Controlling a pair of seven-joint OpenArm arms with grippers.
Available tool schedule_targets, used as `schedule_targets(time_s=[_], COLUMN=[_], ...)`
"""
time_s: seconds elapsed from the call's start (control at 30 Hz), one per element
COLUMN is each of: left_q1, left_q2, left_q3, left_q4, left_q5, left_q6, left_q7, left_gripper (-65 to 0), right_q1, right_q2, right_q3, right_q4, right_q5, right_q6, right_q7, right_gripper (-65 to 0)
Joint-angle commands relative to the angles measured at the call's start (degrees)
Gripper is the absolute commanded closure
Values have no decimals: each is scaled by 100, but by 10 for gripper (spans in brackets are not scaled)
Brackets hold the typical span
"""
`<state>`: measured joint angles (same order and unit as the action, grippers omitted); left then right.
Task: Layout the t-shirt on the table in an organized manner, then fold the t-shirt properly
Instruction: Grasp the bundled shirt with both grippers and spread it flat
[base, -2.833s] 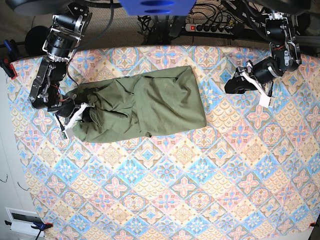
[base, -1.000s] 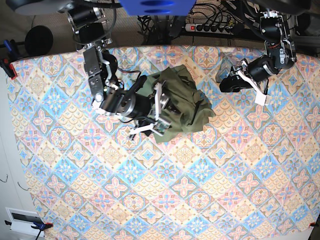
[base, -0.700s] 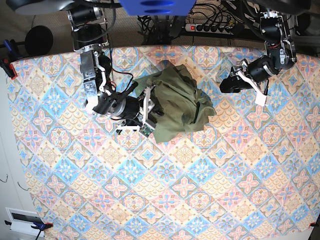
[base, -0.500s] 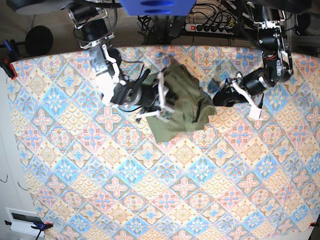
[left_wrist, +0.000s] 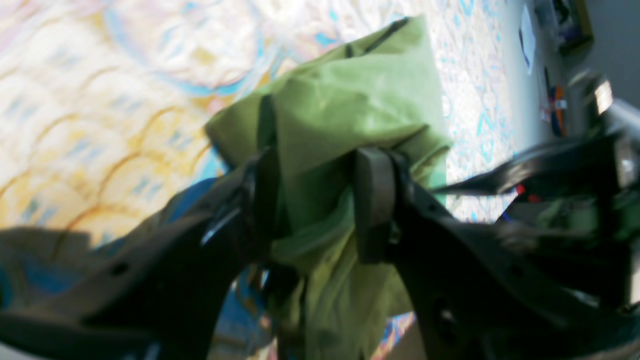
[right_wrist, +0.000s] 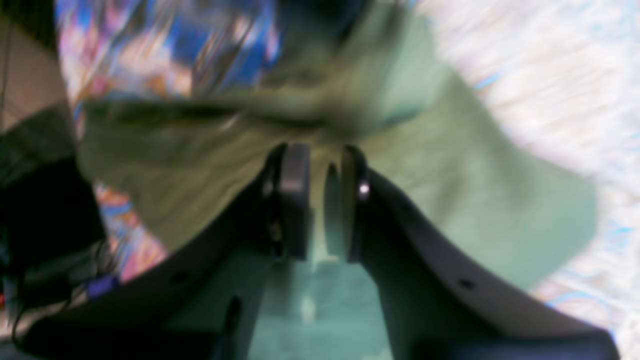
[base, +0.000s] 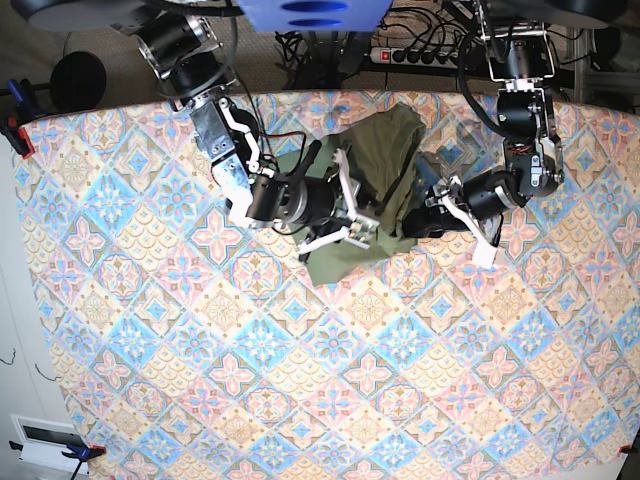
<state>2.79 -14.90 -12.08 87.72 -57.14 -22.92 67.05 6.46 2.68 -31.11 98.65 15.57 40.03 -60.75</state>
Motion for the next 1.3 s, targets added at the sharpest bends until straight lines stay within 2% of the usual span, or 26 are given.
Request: schedule_targets(time_s=[0.0, 0.17, 0.33, 0.47, 0.6, 0.7, 0.8, 0.97, 1.27], left_q1=[-160, -679, -969, -863, -292, 60, 429, 763, 86], left_q2=[-71, 8, 61, 8, -106, -115, -106, -115, 17], left_q3=[-19, -36, -230, -388, -388, -362, -353, -353, -353], left_q4=[6, -548, -645, -390, 507, 1026, 1395, 1702, 762], left_q5=[-39, 224, 673, 295, -329, -523, -540, -488, 119], left_q6=[-34, -25, -25, -25, -25, -25, -25, -25, -25], left_q7=[-107, -107, -98, 34, 324, 465, 509, 473, 465], left_gripper=[-240, -240, -240, -239, -239, -240, -240, -240, -240], right_q1=[53, 53, 53, 53, 62, 62, 106, 677, 1134], right_q2=[0, 0, 0, 0, 9, 0, 0, 0, -8], right_q3=[162, 601, 645, 654, 716, 997, 1226, 1287, 1270], right_q4=[73, -32, -32, -32, -59, -146, -199, -349, -859], right_q5=[-94, -164, -164, -181, -190, -190, -190, -164, -164], right_q6=[-3, -3, -3, -3, -3, -3, -3, -3, -3], right_q7=[22, 22, 22, 22, 31, 31, 31, 31, 31], right_gripper=[-107, -107, -107, -107, -107, -108, -108, -107, -107])
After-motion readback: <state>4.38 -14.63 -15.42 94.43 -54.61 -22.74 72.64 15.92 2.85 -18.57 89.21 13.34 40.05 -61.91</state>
